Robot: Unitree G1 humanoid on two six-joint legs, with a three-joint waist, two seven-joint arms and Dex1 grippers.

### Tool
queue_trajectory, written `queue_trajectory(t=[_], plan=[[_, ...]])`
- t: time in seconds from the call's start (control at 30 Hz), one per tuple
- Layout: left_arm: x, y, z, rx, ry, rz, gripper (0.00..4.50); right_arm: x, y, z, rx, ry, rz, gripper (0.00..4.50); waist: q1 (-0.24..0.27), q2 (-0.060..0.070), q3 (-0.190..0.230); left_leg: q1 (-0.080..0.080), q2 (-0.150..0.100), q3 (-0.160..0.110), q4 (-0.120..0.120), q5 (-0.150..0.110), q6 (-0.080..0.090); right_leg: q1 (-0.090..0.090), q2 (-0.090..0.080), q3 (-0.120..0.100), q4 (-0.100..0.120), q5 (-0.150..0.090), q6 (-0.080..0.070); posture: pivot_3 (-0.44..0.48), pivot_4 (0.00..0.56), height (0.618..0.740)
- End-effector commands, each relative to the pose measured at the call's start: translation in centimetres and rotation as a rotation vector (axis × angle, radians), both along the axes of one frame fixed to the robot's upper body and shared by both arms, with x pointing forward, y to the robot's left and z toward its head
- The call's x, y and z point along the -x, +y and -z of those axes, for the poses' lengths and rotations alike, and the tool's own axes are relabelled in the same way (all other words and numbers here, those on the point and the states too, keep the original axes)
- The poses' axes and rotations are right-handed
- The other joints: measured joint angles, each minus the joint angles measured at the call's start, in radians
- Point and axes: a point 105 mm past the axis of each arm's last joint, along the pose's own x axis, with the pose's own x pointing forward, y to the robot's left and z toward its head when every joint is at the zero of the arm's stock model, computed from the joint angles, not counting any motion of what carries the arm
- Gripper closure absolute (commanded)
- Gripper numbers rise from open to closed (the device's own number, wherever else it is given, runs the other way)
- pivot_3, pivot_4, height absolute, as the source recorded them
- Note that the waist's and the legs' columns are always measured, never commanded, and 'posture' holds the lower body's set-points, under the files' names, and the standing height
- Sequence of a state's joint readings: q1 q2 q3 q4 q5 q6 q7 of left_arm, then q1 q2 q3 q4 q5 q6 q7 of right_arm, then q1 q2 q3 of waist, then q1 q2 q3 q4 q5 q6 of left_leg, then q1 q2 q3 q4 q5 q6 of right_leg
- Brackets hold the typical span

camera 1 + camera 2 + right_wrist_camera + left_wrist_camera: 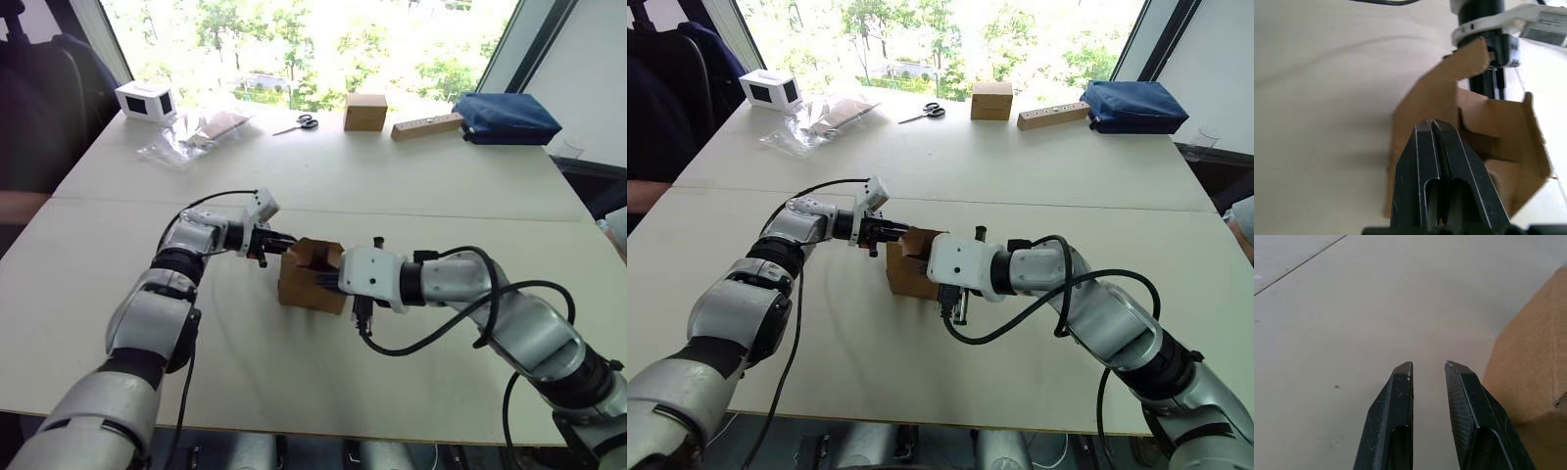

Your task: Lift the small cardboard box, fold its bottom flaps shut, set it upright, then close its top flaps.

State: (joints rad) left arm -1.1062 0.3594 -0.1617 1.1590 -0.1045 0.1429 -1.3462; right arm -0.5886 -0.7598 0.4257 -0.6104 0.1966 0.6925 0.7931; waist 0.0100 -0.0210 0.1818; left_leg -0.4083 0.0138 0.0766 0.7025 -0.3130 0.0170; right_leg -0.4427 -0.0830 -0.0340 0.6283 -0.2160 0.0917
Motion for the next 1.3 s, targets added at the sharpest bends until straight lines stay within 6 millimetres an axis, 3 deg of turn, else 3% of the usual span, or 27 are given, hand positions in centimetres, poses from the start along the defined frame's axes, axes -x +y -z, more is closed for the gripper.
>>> queue_trajectory(t=[0.03,0.4,0.77,0.9,1.03,1.17,1.3], plan=[[-0.1,-0.4,-1.1,0.038,-0.046,0.012,3.49,-0.2,0.1,-0.5,0.009,-0.054,-0.023,4.5,0.0,0.0,0.0,0.0,0.0,0.0,0.0,0.0,0.0,0.0,0.0,0.0,0.0,0.0,0.0,0.0,0.15,0.74],[1.4,-0.8,-0.9,0.053,-0.023,0.093,3.49,-0.9,0.5,0.4,0.02,-0.028,-0.04,4.5,-0.001,0.0,0.0,0.0,0.001,0.0,0.0,0.0,0.0,0.0,0.0,0.0,0.001,0.0,0.0,0.0,0.15,0.74],[1.2,-0.5,-0.9,0.051,-0.029,0.053,3.49,-1.1,0.9,0.8,0.008,-0.004,-0.04,4.5,-0.001,0.0,0.0,0.0,0.001,-0.001,0.0,0.0,0.0,0.0,0.0,0.0,0.001,0.0,0.0,0.0,0.15,0.74],[0.0,0.5,-1.6,0.067,-0.074,-0.042,3.49,-1.1,1.0,0.8,0.009,-0.003,-0.042,4.5,-0.001,0.0,0.0,0.0,0.001,-0.001,0.0,0.0,0.0,0.0,0.0,0.0,0.001,0.0,0.0,0.0,0.15,0.74],[-0.8,3.1,-4.2,0.147,-0.115,-0.155,3.49,-1.3,0.8,0.7,0.008,-0.005,-0.037,4.5,-0.005,0.0,0.0,0.001,0.001,-0.001,0.0,0.0,0.0,0.0,0.0,0.0,0.001,0.0,0.0,0.0,0.15,0.74],[1.0,5.2,-6.9,0.196,-0.141,-0.159,3.49,-1.4,0.7,0.4,-0.004,-0.004,-0.035,4.5,-0.02,0.0,0.0,0.0,0.002,-0.002,0.0,0.0,0.0,0.0,0.0,0.0,0.001,0.0,0.0,0.0,0.15,0.74],[6.4,5.9,-8.4,0.222,-0.074,-0.086,3.49,-1.2,0.8,0.5,-0.019,0.014,-0.047,4.5,-0.028,0.0,0.0,0.001,0.003,-0.002,0.0,0.001,-0.002,0.0,-0.001,0.001,0.002,0.0,0.0,0.0,0.15,0.74]])
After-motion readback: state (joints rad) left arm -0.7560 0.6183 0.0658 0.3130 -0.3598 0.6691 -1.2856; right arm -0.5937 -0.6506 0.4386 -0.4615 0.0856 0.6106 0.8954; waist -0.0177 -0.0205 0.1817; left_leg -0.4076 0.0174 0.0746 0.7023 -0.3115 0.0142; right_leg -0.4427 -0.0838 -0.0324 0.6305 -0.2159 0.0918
